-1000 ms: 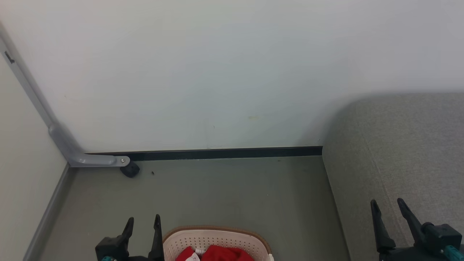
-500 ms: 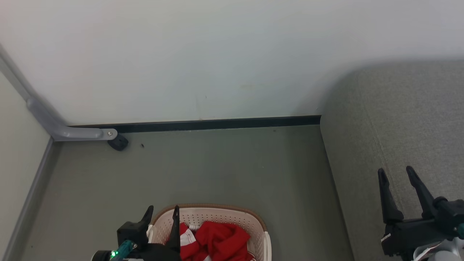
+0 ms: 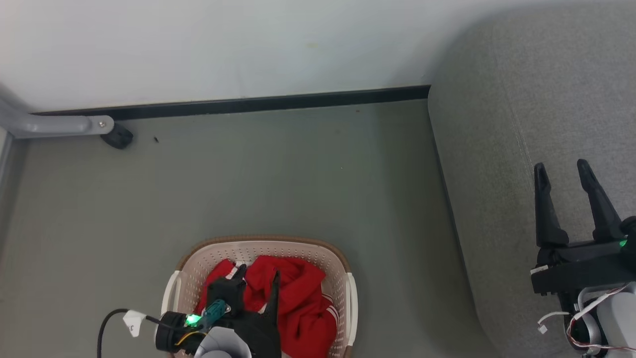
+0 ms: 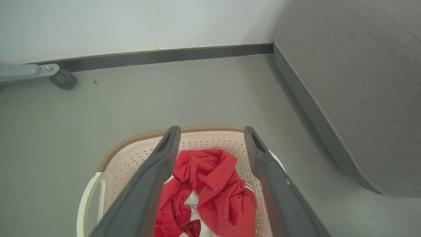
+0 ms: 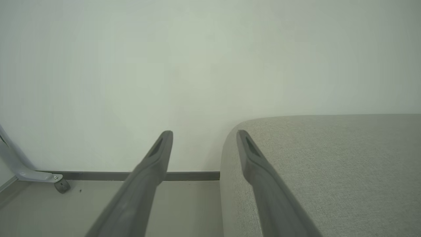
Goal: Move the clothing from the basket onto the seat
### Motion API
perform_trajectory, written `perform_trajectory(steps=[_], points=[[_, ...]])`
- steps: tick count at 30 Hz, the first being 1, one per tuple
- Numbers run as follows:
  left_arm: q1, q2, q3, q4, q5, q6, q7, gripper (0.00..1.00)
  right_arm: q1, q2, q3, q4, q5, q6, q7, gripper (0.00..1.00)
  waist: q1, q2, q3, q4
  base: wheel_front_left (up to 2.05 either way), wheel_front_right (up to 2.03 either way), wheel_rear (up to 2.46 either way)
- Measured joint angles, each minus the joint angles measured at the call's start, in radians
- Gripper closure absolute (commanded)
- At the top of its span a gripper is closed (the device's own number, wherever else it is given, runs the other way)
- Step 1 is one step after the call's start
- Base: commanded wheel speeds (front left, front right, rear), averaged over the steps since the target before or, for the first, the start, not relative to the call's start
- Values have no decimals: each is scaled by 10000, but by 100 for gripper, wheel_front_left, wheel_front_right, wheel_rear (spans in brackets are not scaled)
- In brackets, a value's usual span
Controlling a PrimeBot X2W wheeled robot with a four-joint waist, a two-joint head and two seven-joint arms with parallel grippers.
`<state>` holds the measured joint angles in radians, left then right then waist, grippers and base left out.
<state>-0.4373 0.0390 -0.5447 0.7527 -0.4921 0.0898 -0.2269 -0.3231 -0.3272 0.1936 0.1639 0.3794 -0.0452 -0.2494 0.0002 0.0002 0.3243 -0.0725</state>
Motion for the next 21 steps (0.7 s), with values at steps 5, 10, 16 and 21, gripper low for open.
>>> perform_trajectory(steps=[5, 10, 16, 21], points=[[-488, -2, -635, 495, -25, 128, 307, 0, -363, 2, -42, -408, 0, 0, 0, 0, 0, 0, 728, -243, 0, 0, 0], [-902, 2, -955, 878, -174, 228, 510, 0, -667, 23, -40, -932, 0, 0, -4, 0, -1, 1, 1464, -486, 0, 0, 0], [-1354, 6, -905, 1292, -660, 261, 671, 0, -1129, 54, -31, -1546, -2, 2, -73, 0, -1, 0, 2360, -782, 0, 0, 0], [-1792, 6, -817, 1779, -700, 336, 773, 0, -1475, 94, -58, -2065, -2, 12, -73, 0, 0, 1, 3115, -1022, 0, 0, 0]])
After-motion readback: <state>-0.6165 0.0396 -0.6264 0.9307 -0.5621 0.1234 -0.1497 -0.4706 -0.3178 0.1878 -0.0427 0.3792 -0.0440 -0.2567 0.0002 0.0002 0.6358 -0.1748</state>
